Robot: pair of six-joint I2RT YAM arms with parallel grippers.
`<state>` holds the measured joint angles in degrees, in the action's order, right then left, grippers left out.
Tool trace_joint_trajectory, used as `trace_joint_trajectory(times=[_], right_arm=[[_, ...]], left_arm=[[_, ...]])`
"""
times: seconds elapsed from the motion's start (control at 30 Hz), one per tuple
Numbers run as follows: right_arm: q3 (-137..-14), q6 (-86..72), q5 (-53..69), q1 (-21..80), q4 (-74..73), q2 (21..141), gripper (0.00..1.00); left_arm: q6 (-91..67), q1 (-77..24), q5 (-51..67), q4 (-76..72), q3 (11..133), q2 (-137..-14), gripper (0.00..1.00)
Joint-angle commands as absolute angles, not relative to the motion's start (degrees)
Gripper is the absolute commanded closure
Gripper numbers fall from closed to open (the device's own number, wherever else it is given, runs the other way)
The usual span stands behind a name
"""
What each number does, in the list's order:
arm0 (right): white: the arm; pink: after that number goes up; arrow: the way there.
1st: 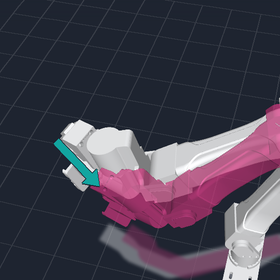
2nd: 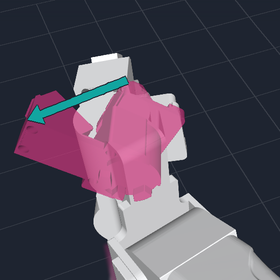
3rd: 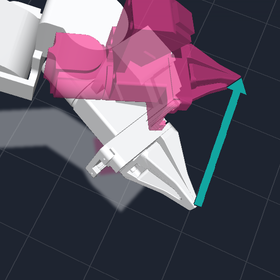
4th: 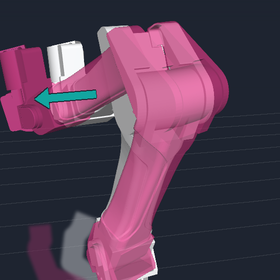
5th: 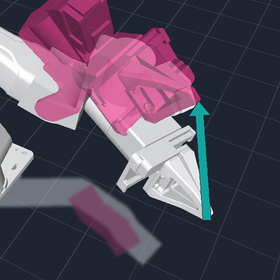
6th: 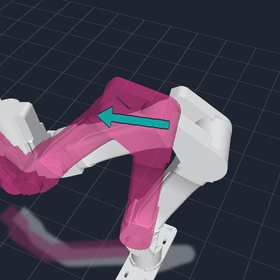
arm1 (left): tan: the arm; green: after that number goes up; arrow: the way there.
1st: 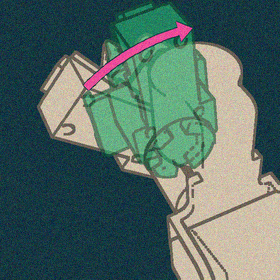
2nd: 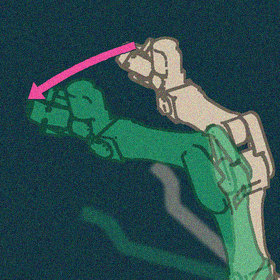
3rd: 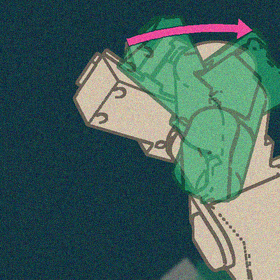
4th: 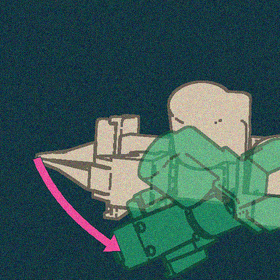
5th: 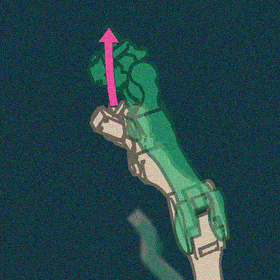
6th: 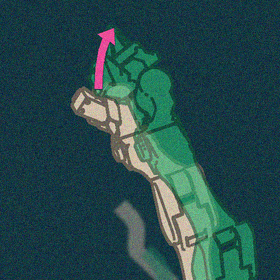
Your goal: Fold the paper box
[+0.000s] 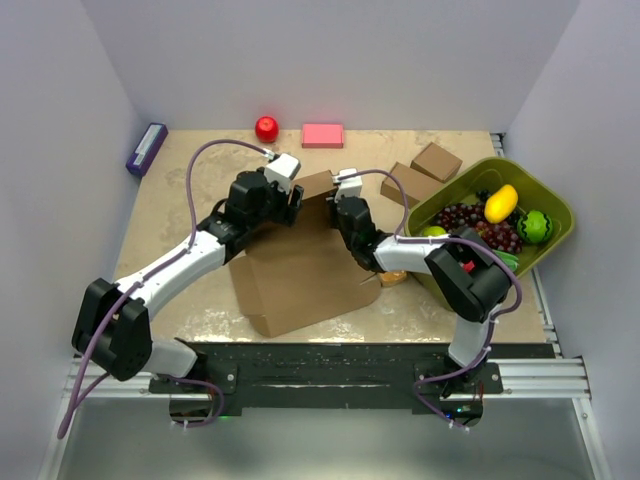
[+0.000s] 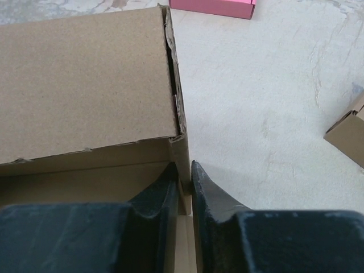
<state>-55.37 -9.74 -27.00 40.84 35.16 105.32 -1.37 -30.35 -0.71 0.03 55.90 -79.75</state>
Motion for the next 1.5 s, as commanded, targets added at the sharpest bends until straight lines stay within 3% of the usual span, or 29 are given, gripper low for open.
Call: trace_joint_trajectory(times=[0.0,0.17,0.4,0.63,0.73,0.87,1.07,1.47], right_arm=[[-54.8,-11.3,-27.2,39.7,38.4,107.3,0.77],[-54.7,-12.2,-24.0,38.6,39.9,107.7,0.73],[-54.7,-11.1,-17.1,36.7,43.3,107.2,0.58],[-56.7,-10.3,-17.1,36.7,43.3,109.0,0.56],[-57.0,-10.5,-19.4,36.7,43.6,109.3,0.60],[-58.0,-11.8,-23.0,36.7,41.3,109.8,0.82],[-58.5,-13.3,-26.5,36.9,39.5,109.9,1.00],[-59.1,-14.1,-30.2,37.4,33.8,108.3,1.00]], left_arm=[[-1.6,-30.3,0.5,6.7,54.8,-81.4,0.34],[-1.4,-30.1,0.2,6.9,54.8,-81.1,0.34],[-1.4,-30.2,0.2,7.2,54.8,-80.6,0.34],[-1.4,-30.2,0.2,7.3,54.8,-80.6,0.34],[-1.5,-30.1,0.5,7.3,54.8,-80.8,0.34],[-1.6,-30.1,1.0,7.1,54.7,-80.8,0.34],[-1.8,-30.1,1.2,7.0,54.7,-80.9,0.34],[-1.2,-30.1,1.9,6.8,54.7,-80.0,0.32]])
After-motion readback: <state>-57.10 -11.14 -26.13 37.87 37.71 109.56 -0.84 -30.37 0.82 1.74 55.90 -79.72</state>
